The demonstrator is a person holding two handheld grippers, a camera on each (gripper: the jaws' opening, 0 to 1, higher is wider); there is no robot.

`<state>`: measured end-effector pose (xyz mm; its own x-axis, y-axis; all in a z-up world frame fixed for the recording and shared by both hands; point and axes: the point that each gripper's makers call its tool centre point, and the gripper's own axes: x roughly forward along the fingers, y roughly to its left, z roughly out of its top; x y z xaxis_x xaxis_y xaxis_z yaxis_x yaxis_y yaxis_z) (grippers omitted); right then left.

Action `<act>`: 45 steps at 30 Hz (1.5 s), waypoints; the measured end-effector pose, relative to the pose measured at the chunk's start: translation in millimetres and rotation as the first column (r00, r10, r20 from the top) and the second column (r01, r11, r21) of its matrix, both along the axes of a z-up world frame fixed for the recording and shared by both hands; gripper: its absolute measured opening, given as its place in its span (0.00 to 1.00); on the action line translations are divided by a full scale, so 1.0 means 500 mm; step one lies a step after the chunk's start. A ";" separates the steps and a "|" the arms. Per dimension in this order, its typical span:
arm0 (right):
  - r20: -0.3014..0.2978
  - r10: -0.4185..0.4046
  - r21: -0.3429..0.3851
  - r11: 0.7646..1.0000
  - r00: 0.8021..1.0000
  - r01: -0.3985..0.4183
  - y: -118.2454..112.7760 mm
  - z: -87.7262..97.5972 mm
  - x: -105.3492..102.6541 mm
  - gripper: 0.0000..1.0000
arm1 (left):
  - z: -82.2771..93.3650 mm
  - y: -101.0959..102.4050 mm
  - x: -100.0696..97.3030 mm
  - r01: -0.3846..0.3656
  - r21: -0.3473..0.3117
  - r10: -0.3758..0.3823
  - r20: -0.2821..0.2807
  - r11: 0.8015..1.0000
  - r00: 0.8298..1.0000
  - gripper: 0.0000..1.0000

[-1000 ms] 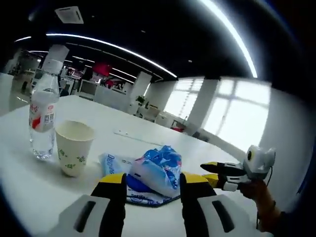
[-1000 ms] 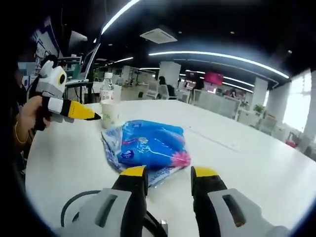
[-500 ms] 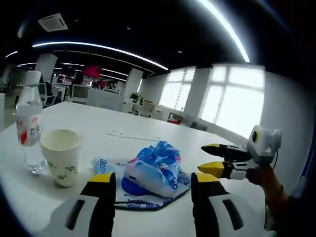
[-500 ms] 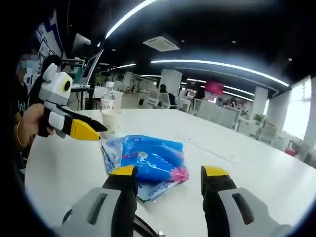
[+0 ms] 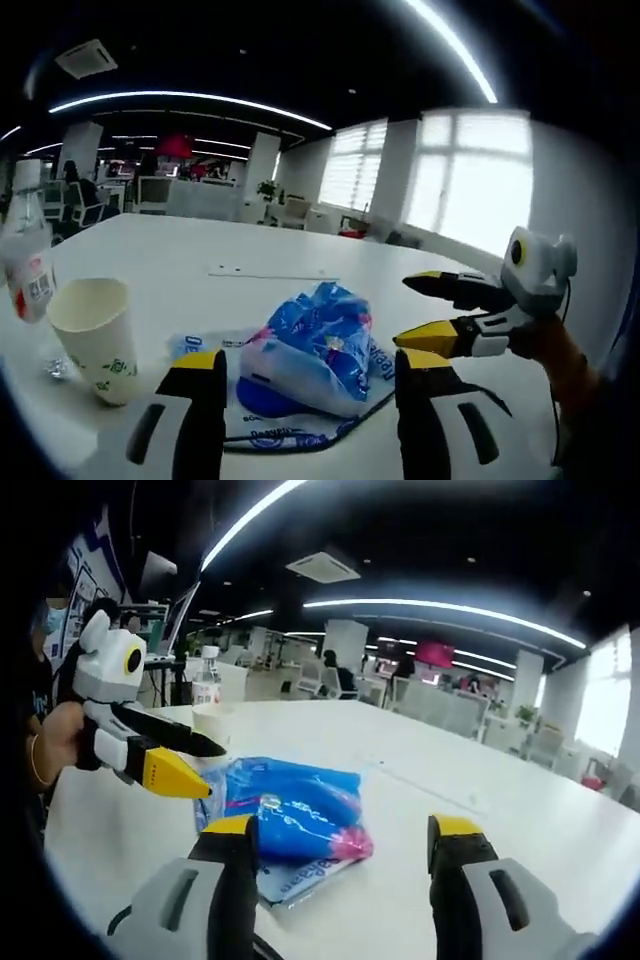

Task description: Arrange the tabletop items into an orderly group along one side of the table until the central work area is clear of visible clutter.

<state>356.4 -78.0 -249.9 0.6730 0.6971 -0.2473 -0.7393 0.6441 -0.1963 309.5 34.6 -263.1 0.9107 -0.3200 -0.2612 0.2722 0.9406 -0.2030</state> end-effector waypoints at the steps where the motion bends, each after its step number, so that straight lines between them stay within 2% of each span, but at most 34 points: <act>1: -0.003 0.001 0.004 1.000 1.000 -0.001 0.000 -0.003 0.004 0.64 | -0.006 0.001 0.003 -0.003 -0.002 0.003 0.001 1.000 1.000 0.67; 6: -0.010 0.002 0.028 1.000 1.000 -0.002 0.004 -0.012 0.019 0.60 | -0.027 0.006 0.015 -0.009 0.000 0.009 -0.022 1.000 1.000 0.66; 8: -0.013 0.001 0.041 0.999 1.000 0.000 0.007 -0.015 0.027 0.58 | -0.030 -0.004 0.020 0.015 0.002 -0.015 -0.015 1.000 1.000 0.66; 13: -0.018 -0.020 0.075 0.997 1.000 0.021 0.013 -0.023 0.050 0.56 | -0.035 -0.011 0.024 0.016 -0.030 -0.017 -0.021 0.999 1.000 0.63; 18: -0.038 -0.021 0.079 0.997 0.999 0.024 0.023 -0.044 0.066 0.44 | -0.038 -0.008 0.026 0.011 -0.034 -0.012 -0.026 0.999 1.000 0.55; 21: -0.061 -0.011 0.085 0.996 0.998 0.016 0.031 -0.059 0.066 0.37 | -0.038 -0.004 0.023 0.004 -0.068 -0.006 -0.038 0.998 0.999 0.50; 24: -0.067 -0.002 0.091 0.996 0.998 0.008 0.037 -0.064 0.062 0.28 | -0.039 -0.002 0.021 0.006 -0.057 -0.008 -0.040 0.998 0.999 0.46; 28: -0.066 -0.008 0.057 0.998 0.998 0.012 0.035 -0.072 0.061 0.20 | -0.041 0.000 0.023 0.003 -0.082 -0.007 -0.046 0.997 0.999 0.44; 31: -0.061 -0.040 0.048 0.998 0.997 0.043 0.026 -0.071 0.068 0.09 | -0.043 0.008 0.025 -0.012 -0.071 0.009 -0.048 0.997 0.999 0.40; 32: -0.057 -0.053 0.016 0.998 0.997 0.054 0.018 -0.076 0.071 0.04 | -0.044 0.009 0.025 -0.014 -0.073 0.010 -0.047 0.997 0.999 0.38; 33: -0.063 -0.055 0.025 0.998 0.996 0.057 0.020 -0.076 0.070 0.03 | -0.043 0.010 0.026 -0.017 -0.073 0.014 -0.047 0.997 0.999 0.36; 34: -0.071 -0.054 0.033 0.998 0.996 0.057 0.021 -0.078 0.069 0.03 | -0.043 0.014 0.026 -0.023 -0.051 0.021 -0.041 0.998 0.999 0.32; 36: -0.087 -0.064 0.028 0.997 0.994 0.066 0.020 -0.085 0.066 0.02 | -0.045 0.017 0.024 -0.021 -0.008 0.021 -0.036 1.000 0.999 0.29; 42: -0.055 -0.074 -0.008 0.997 0.996 0.074 0.022 -0.080 0.065 0.00 | -0.041 0.015 0.025 -0.029 -0.017 0.029 -0.020 0.999 0.999 0.19; 45: -0.064 -0.070 0.004 0.997 0.995 0.071 0.022 -0.077 0.066 0.00 | -0.037 0.013 0.026 -0.028 -0.033 0.028 -0.010 0.999 1.000 0.11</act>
<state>389.2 -67.0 -288.6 0.7036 0.6499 -0.2872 -0.7028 0.6962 -0.1462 322.7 41.3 -281.4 0.9171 -0.3031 -0.2591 0.2439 0.9404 -0.2370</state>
